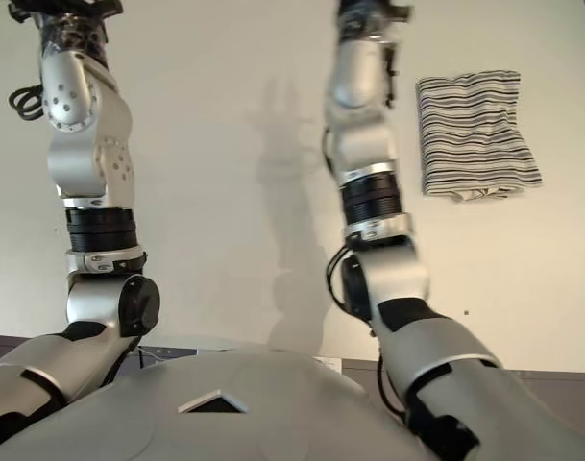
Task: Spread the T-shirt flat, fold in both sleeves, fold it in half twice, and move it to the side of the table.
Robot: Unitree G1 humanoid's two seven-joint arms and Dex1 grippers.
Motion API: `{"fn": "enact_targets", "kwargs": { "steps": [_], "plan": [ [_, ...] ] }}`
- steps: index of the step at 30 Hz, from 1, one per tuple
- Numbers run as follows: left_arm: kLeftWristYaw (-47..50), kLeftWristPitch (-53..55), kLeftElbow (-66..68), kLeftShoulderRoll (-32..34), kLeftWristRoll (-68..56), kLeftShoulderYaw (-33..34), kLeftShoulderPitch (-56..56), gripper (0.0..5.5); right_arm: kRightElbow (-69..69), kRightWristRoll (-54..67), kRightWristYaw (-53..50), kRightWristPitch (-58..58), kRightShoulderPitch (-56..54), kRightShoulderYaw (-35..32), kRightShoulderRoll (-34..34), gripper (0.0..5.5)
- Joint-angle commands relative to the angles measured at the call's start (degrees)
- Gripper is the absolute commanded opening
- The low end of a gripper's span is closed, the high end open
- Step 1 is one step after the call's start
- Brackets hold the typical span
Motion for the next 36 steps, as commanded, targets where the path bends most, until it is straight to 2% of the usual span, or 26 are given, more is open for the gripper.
{"fn": "enact_targets", "kwargs": {
  "steps": [1,7,10,16,20,28,34,36],
  "plan": [
    [-2.0,-0.9,1.7,-0.9,2.2,-3.5,-0.7,2.37,-5.3,-2.4,0.7,2.5,4.8,4.1,3.7,1.76],
    [-6.9,3.0,-3.8,-1.3,2.5,-7.8,2.6,3.60,-16.7,-4.8,1.5,5.9,10.1,5.5,4.1,3.10],
    [-7.1,4.0,-4.0,-1.1,3.6,-8.4,1.1,4.11,-13.6,-4.5,1.7,4.0,5.4,3.5,2.6,3.69],
    [-2.9,-1.4,2.3,-2.5,7.3,-8.6,-2.9,4.11,-11.4,-4.6,-0.3,2.8,3.7,2.2,3.8,3.69],
    [1.5,-4.6,2.8,-4.6,10.0,-8.8,-1.3,3.50,-9.3,-4.3,2.0,1.8,1.0,2.2,2.8,3.74],
    [13.7,-9.7,8.5,-8.0,13.4,-5.7,-2.9,3.50,-3.7,-4.1,7.0,-1.1,-2.3,3.7,2.9,3.74],
    [14.3,-12.3,13.5,-7.4,12.9,-4.3,-6.2,3.50,0.1,-4.9,3.7,-1.8,-2.6,3.9,5.4,3.74],
    [12.4,-13.0,15.1,-7.0,12.8,-5.1,-7.2,3.81,0.8,-4.9,2.0,-2.3,-3.2,3.4,5.4,3.74]
  ]
}}
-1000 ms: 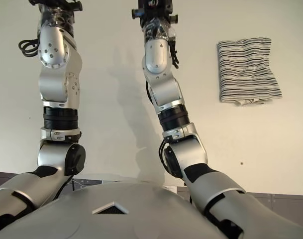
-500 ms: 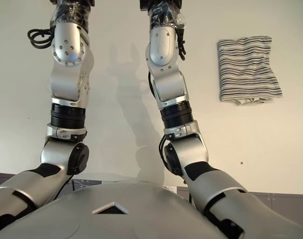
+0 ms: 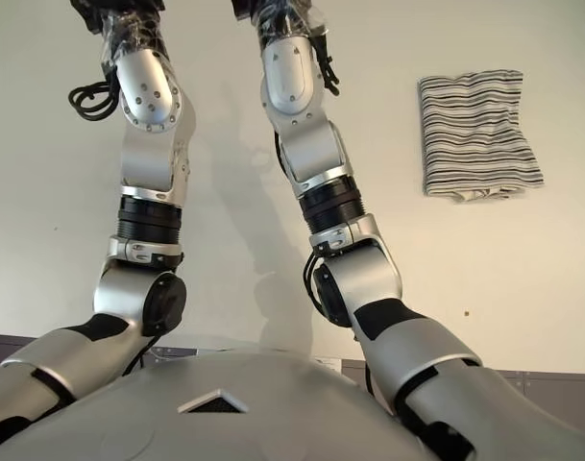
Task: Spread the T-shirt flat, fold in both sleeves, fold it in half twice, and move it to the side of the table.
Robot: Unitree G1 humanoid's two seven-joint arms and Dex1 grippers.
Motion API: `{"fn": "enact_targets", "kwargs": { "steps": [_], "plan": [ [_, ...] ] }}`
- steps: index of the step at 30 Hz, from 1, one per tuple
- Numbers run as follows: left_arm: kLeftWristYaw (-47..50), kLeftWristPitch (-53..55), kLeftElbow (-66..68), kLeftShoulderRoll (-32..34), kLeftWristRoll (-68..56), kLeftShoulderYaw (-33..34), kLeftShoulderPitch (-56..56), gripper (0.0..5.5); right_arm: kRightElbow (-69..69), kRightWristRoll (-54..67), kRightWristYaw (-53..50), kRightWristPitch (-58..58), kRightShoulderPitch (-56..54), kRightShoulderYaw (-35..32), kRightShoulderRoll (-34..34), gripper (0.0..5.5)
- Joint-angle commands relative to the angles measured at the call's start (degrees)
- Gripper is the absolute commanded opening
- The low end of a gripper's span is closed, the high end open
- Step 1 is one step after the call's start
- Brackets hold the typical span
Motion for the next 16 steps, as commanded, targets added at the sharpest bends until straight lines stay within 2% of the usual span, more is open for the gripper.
{"fn": "enact_targets", "kwargs": {
  "steps": [1,3,10,12,16],
  "plan": [
    [-2.8,-1.3,3.3,0.9,0.0,-1.1,-3.1,3.94,1.5,-0.4,-2.9,-1.1,-2.2,-1.1,1.3,3.74],
    [-2.8,-2.1,5.1,0.9,0.6,-1.4,-4.1,4.17,2.9,-0.1,-3.7,-1.7,-2.9,-1.7,0.7,3.74],
    [-3.0,-1.0,4.8,1.3,0.0,-0.3,-3.8,4.17,7.8,0.4,-6.4,-3.1,-5.7,-1.9,3.9,3.74],
    [-5.3,-1.1,4.6,1.9,-0.7,-0.6,-3.5,3.81,8.3,-0.4,-9.3,-3.5,-5.5,-1.5,5.2,3.74],
    [-6.8,0.5,1.2,2.9,-0.3,-0.7,-0.8,3.75,6.0,0.4,-12.0,-3.0,-3.8,-1.2,6.6,3.74]
  ]
}}
